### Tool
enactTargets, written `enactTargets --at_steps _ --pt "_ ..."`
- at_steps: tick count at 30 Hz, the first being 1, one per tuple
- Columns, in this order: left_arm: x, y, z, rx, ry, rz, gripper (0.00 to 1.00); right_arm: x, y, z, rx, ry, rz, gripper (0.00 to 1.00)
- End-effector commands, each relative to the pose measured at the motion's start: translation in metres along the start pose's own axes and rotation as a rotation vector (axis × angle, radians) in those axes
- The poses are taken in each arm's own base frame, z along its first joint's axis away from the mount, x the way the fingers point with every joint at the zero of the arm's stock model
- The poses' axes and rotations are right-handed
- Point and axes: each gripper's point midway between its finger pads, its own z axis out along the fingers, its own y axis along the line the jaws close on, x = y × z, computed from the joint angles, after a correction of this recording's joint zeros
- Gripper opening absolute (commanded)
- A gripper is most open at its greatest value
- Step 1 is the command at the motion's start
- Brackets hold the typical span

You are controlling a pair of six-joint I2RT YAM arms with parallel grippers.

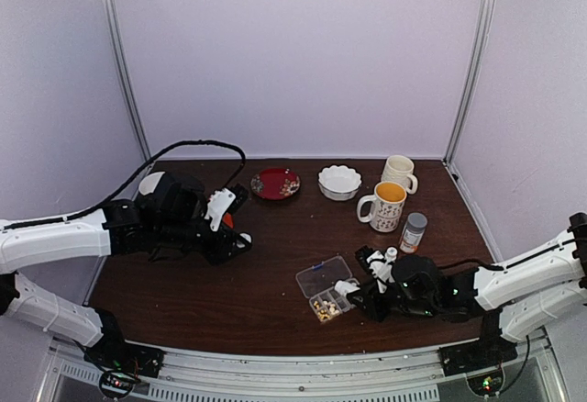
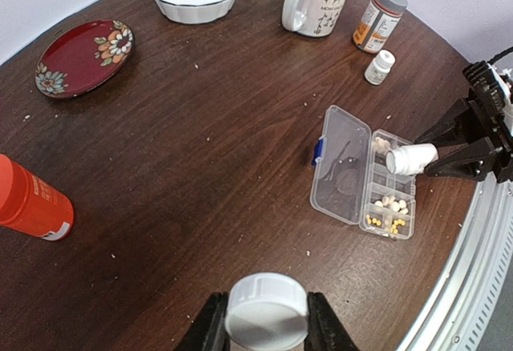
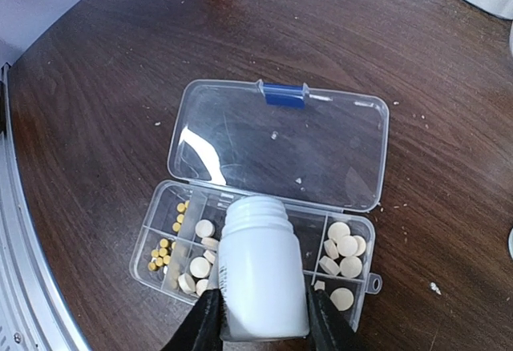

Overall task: Sort the pills into containers
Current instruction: Pour the pill into the compartment of the pill container.

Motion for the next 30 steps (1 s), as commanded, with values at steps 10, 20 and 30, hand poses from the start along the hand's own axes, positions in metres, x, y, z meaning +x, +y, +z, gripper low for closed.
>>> enactTargets --at_steps 10,20,30 --pt "-0.008 0.001 0.005 0.004 -0.029 -0.001 0.08 -0.001 0.006 0.007 0.01 0.097 -0.014 0.0" --pt "-0.006 0.001 0.007 0.004 -0.022 0.003 0.08 -0.012 0.009 -0.003 -0.02 0.03 0.008 0.0" --pt "-0.007 -0.001 0.009 0.011 -0.015 0.005 0.09 -0.001 0.006 0.001 0.002 0.092 -0.009 0.0"
